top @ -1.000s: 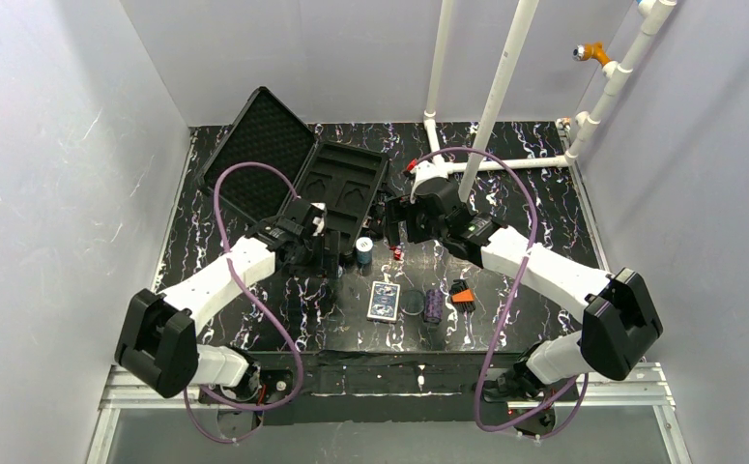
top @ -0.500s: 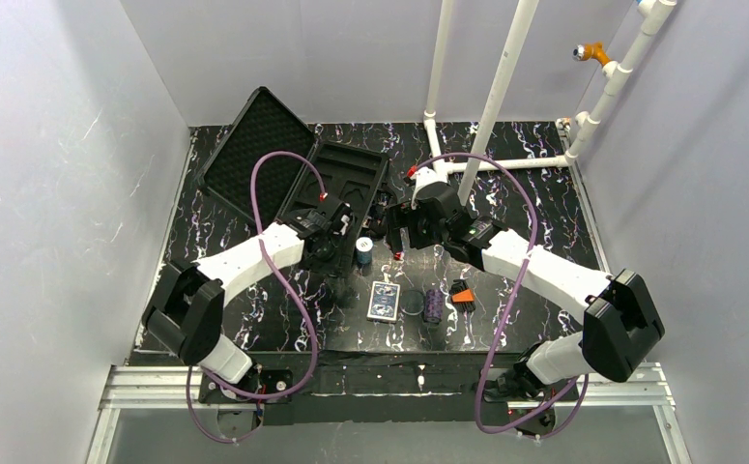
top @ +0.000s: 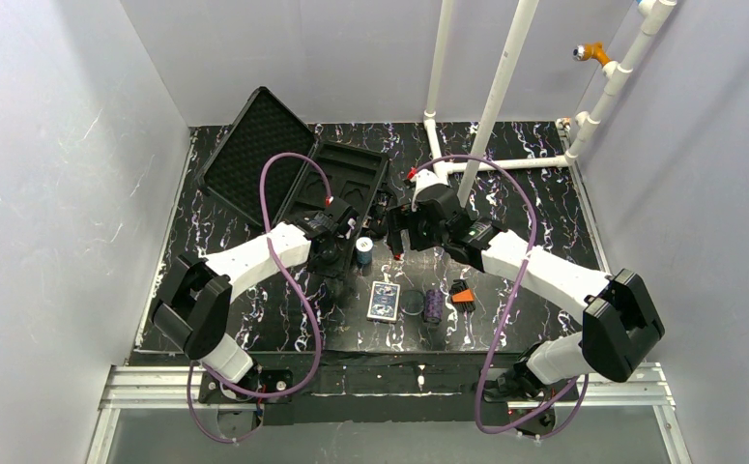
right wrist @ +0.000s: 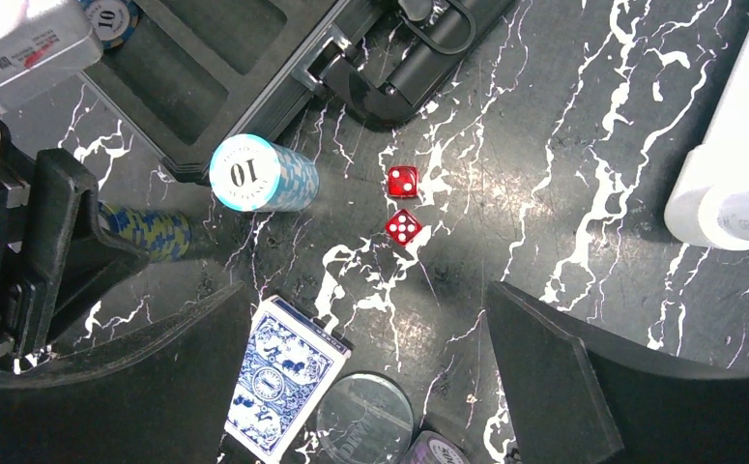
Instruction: Pack up texas hold em set
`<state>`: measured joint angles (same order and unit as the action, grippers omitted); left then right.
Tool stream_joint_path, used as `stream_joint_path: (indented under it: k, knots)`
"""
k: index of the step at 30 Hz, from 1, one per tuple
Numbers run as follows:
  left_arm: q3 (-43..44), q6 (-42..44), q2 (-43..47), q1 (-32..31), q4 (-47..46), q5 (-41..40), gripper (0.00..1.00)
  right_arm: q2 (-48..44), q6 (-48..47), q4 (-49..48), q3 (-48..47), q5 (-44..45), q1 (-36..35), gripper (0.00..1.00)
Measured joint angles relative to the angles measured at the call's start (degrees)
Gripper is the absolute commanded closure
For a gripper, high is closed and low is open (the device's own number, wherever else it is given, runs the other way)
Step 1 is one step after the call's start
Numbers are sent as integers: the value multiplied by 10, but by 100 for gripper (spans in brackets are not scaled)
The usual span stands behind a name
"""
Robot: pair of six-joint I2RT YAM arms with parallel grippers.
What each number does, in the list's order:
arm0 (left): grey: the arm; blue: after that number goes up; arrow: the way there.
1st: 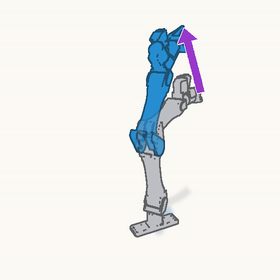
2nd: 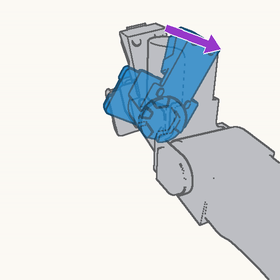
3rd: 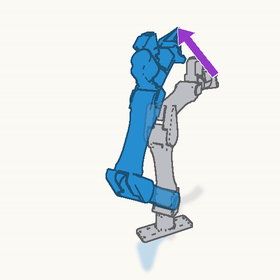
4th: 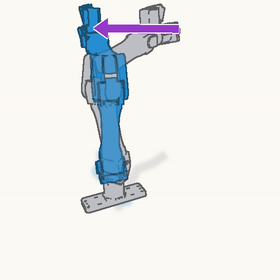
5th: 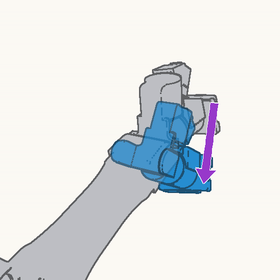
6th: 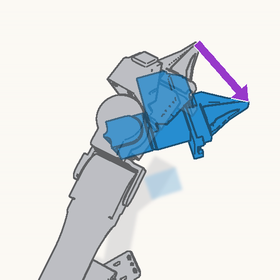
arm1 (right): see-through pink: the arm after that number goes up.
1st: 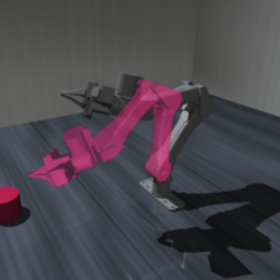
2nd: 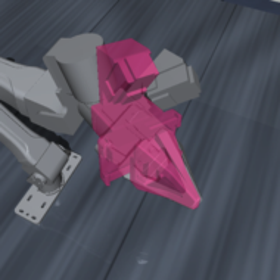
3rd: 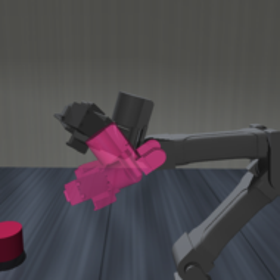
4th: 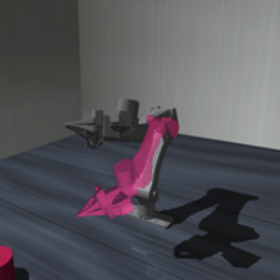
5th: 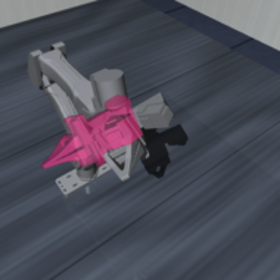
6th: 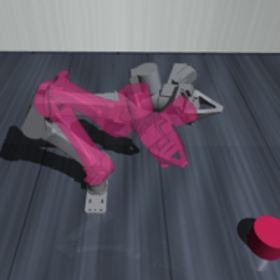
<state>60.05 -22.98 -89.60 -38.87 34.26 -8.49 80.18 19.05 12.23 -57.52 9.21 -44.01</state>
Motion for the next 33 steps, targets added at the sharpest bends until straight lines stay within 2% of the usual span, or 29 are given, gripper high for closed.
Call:
stream_joint_path:
  k: [1, 9, 15, 17, 19, 24, 33]
  knots:
    - [0, 0, 0, 0, 1, 0, 100, 0, 0, 1, 1, 0, 0, 2]
    - [4, 0, 10, -3, 23, 9, 100, 0, -34, -1, 3, -14, 0, 2]
    - [19, 0, 76, -3, 58, 19, 100, -19, -72, -27, 26, -63, 0, 2]
    - [40, 0, 111, -3, 77, 28, 100, -40, -84, -49, 47, -95, 0, 2]
    - [49, 0, 125, -3, 87, 35, 100, -90, -110, -131, 96, -168, -3, 1]
    - [72, 0, 153, -3, 120, 62, 100, -146, -154, -224, 161, -243, -20, 2]
    - [119, -3, 208, -2, 143, 138, 100, -129, -253, -281, 165, -317, -69, 2]
